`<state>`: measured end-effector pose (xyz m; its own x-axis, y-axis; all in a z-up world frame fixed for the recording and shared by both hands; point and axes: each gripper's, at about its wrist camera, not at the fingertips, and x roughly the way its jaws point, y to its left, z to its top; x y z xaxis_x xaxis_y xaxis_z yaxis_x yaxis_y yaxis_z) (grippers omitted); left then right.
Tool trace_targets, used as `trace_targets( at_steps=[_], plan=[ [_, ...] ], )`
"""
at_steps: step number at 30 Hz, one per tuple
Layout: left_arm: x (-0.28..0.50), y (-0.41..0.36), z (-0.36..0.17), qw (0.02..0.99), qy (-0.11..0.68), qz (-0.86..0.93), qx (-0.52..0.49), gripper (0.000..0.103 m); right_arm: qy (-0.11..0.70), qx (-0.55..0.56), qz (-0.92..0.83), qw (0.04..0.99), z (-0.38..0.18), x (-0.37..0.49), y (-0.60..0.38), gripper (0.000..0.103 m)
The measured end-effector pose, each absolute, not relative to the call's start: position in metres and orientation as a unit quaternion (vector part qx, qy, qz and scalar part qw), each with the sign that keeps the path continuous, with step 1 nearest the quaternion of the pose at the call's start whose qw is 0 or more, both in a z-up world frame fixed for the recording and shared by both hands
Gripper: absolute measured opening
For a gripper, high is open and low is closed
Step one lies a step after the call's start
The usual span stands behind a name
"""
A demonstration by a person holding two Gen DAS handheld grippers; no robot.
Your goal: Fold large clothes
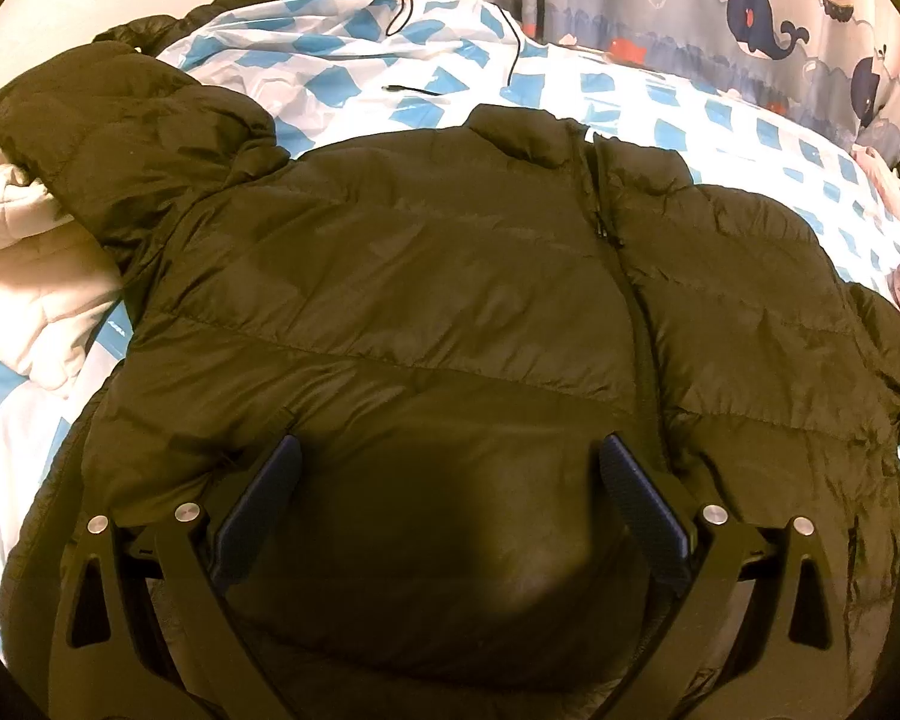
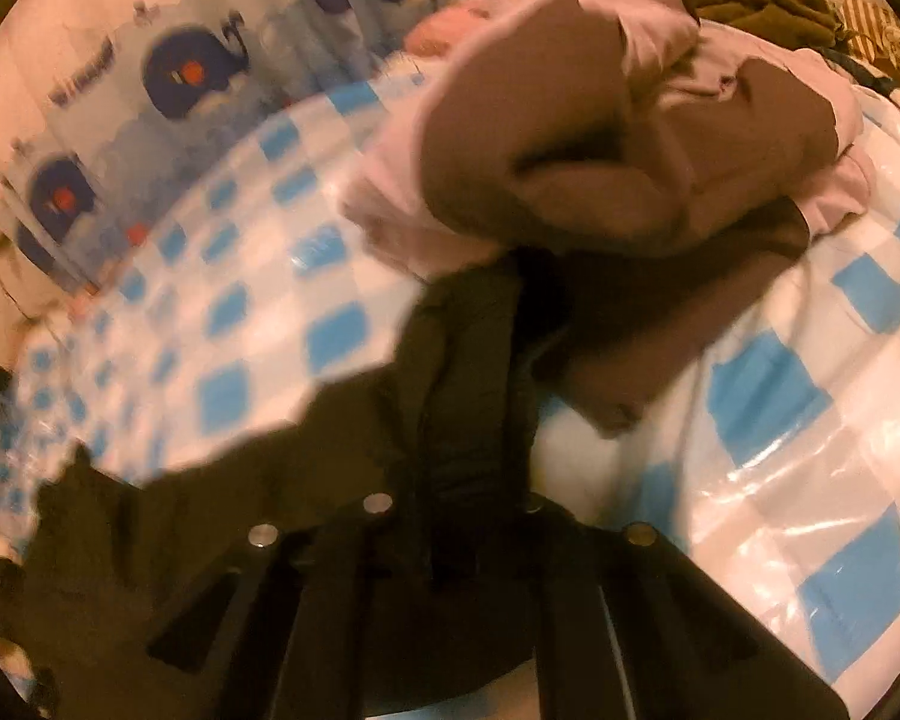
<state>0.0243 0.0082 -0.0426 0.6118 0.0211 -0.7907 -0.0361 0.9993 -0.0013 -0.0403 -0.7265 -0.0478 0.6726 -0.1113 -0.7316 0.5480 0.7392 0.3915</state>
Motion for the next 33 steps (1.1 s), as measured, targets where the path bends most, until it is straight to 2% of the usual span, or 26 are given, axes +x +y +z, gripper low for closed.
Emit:
trace_targets(
  at_steps=[5,7,12,18,33],
  plan=[
    [0.021,0.015,-0.031,0.905,0.425,0.020,-0.025,0.096,0.190,0.396,-0.129,0.889,0.021,-0.091,-0.714,0.008],
    [0.021,0.019,-0.028,0.904,0.425,0.017,-0.040,0.096,0.156,0.428,-0.134,0.880,0.031,-0.105,-0.723,0.008],
    [0.020,0.030,-0.021,0.904,0.423,0.014,-0.063,0.096,0.173,0.500,-0.149,0.835,0.015,-0.107,-0.739,0.008],
    [0.022,0.035,-0.017,0.901,0.428,0.005,-0.071,0.096,0.178,0.473,-0.129,0.853,0.049,-0.083,-0.701,0.008],
    [0.020,0.031,-0.010,0.899,0.438,0.031,0.007,0.096,0.192,0.395,-0.039,0.897,0.134,-0.004,-0.556,0.008]
  ],
)
